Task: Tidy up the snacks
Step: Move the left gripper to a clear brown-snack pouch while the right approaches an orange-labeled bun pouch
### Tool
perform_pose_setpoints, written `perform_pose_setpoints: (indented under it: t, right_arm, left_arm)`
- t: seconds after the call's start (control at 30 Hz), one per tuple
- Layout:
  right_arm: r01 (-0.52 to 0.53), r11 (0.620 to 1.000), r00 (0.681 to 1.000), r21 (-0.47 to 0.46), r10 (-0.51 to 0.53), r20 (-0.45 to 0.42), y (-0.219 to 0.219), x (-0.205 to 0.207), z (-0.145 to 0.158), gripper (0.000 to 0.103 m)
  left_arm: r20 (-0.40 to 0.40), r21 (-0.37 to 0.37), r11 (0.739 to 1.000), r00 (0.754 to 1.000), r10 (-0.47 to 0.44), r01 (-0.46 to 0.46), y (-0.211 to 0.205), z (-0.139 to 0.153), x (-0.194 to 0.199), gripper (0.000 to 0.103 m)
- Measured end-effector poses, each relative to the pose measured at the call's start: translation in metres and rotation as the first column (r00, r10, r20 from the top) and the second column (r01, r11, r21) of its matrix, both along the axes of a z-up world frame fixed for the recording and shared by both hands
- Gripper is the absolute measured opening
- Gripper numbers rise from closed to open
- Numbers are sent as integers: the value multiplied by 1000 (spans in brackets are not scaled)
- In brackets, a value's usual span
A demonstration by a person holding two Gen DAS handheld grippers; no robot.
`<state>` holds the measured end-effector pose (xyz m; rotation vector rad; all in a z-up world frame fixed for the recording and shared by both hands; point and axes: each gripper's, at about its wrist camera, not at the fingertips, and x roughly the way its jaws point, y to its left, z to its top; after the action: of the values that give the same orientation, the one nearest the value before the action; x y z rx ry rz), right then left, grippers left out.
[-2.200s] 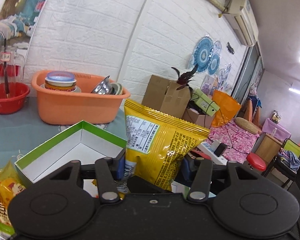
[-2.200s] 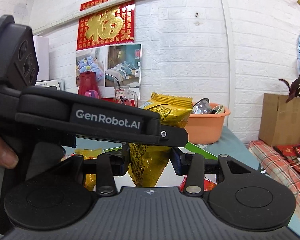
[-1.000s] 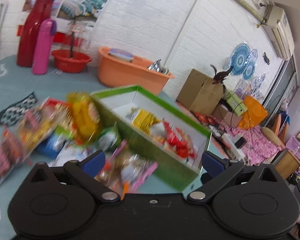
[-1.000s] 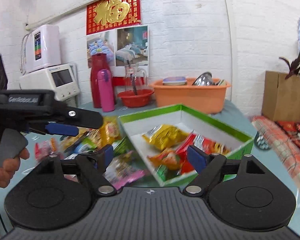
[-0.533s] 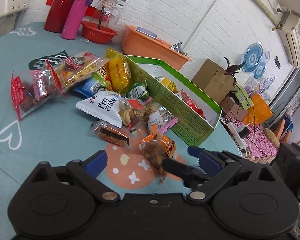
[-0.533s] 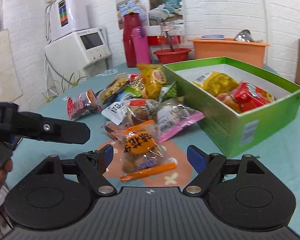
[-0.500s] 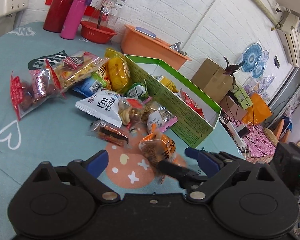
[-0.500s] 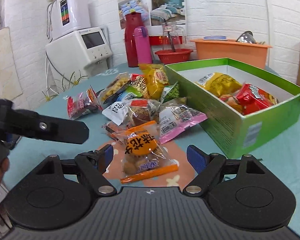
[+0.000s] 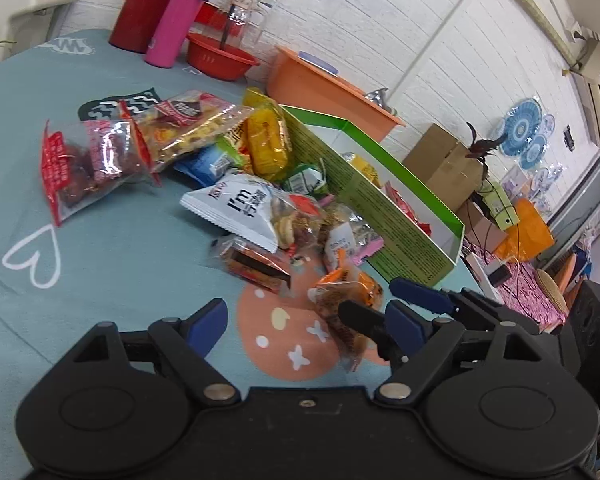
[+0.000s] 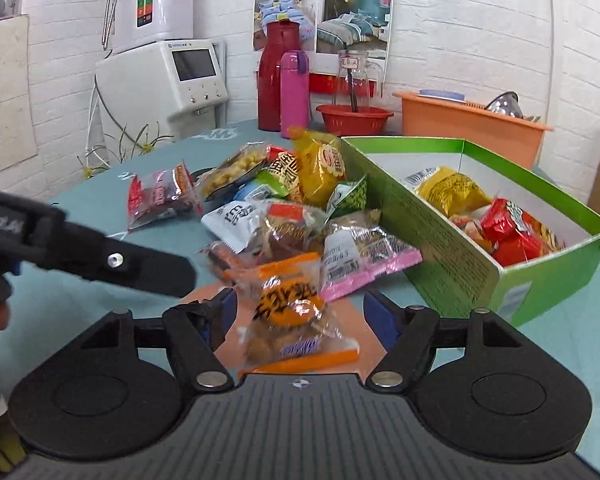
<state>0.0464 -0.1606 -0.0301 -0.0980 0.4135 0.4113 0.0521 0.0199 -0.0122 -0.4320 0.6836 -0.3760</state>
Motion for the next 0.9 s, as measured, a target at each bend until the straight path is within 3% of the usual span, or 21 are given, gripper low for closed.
perform_pose_setpoints:
  t: [0.13,0.33,0.47,0.6,0.7,0.73,0.77,0.9]
  right_arm:
    - [-43,999,996,13,44,-72,5,-4,-8,103]
    - [-71,997,995,42,73,-64,1,-21,-4,103]
    - [-36,999,997,37,38,-61,0,-15,-3,103]
    - [-48,998,996,47,52,-72,0,-14,-5,103]
    - [-44,998,996,46,47,-71,-2,-16,-6,103]
    - [-41,998,996,50,44,-73,-3,-16,-6,103]
    - [-39,998,996,54,43,-75,-4,-15,-6,103]
    - [-39,996,996,80,45,-76,2,-7,-3,103]
  left_arm:
    - [-5,20,999,999,51,-50,3,-4,14,81]
    - [-20,60,989,990,139,-137,-5,-13,46,81]
    - [-2,100,985,990,143,-142,-11,-16,59,81]
    - [-19,112,990,996,89,-86,-13,-16,64,79]
    - [-28,122,990,997,75,-71,-7,-12,50,86]
    - [-14,129,989,997,79,-77,-5,-9,44,98]
    - [-1,144,987,997,74,-73,-5,-6,38,103]
    - [14,248,968,999,32,-34,-15,-3,27,103]
